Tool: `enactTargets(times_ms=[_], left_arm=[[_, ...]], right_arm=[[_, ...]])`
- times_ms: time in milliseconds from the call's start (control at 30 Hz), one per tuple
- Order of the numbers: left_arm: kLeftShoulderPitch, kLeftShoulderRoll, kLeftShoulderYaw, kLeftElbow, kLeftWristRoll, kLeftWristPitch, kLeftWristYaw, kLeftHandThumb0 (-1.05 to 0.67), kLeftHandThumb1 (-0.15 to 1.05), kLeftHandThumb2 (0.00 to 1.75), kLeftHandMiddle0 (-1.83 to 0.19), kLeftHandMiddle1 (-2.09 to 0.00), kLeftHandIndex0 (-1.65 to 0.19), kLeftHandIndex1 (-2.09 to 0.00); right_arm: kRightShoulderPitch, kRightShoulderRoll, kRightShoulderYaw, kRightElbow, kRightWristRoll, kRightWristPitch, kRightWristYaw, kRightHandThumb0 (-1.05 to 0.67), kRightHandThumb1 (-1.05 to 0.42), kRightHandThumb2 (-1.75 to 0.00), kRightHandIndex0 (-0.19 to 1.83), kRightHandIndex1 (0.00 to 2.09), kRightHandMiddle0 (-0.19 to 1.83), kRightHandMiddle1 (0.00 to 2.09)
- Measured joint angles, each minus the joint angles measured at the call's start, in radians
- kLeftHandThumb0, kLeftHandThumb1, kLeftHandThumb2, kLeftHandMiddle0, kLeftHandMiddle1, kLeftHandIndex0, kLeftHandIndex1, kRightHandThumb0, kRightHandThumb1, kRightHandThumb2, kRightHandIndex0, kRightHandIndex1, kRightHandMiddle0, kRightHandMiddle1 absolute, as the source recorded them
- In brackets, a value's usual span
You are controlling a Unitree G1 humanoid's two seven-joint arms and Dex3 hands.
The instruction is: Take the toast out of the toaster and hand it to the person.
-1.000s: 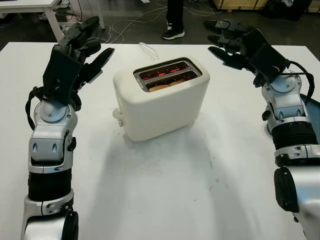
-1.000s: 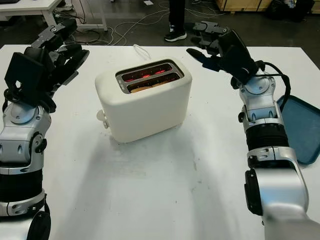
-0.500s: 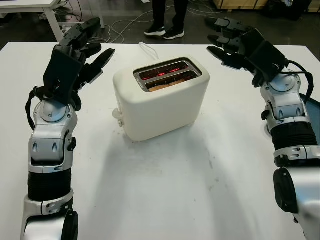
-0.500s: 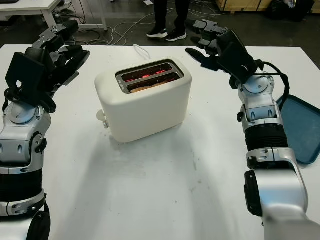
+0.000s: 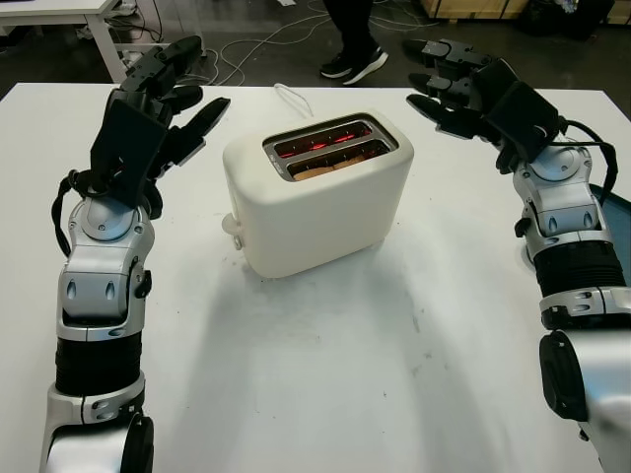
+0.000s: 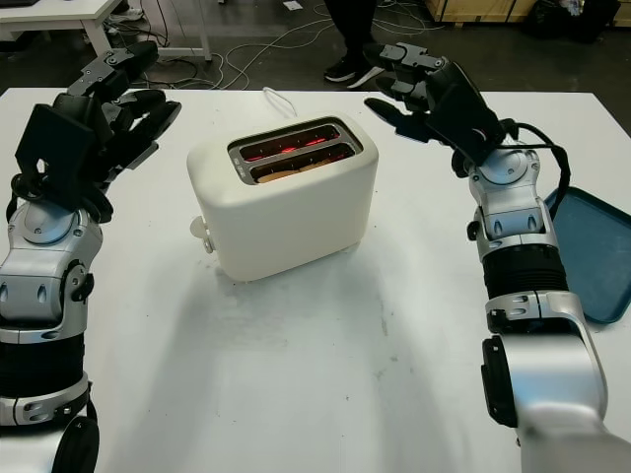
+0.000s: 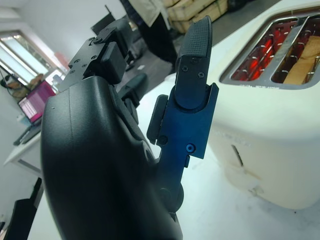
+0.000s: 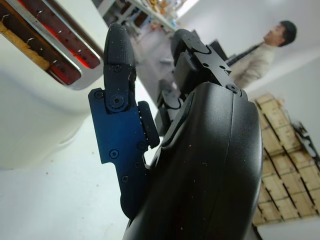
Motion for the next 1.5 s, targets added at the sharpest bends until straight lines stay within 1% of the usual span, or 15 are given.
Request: enactTargets(times_ms=[433,667,1033,1267,1500], left_arm=[[0.0,0.001,-0.004,0.004,0.002,-0.019,0.0,-0.54,0.92,0.09,0.0,-0.98,-0.29,-0.33],[0.0,0.001,-0.006,0.009,0.031,-0.032,0.0,-0.55,0.91,0.07,0.0,-0.99,-0.29,-0.35],[0.0,0.001,-0.006,0.021,0.038,-0.059,-0.001,-0.54,0.92,0.06,0.0,-0.99,-0.27,-0.37],[0.0,0.001,-0.006,0.025,0.038,-0.063,-0.001,-0.54,0.92,0.05,0.0,-0.99,-0.27,-0.39],[0.0,0.001,-0.005,0.027,0.037,-0.063,-0.001,-0.55,0.92,0.05,0.0,-0.98,-0.26,-0.4]], right_arm=[[0.0,0.0,0.001,0.0,-0.003,0.001,0.0,-0.59,-0.92,-0.3,0.4,0.01,0.4,0.0],[0.0,0.0,0.001,0.0,-0.003,0.001,0.0,-0.59,-0.92,-0.3,0.4,0.01,0.41,0.01],[0.0,0.0,0.001,0.0,-0.003,0.002,0.01,-0.6,-0.92,-0.29,0.39,0.01,0.4,0.0],[0.0,0.0,0.002,0.0,-0.004,0.002,0.01,-0.63,-0.92,-0.29,0.41,0.02,0.41,0.01],[0.0,0.0,0.001,0.0,-0.003,0.002,0.014,-0.61,-0.92,-0.29,0.4,0.01,0.4,0.0]])
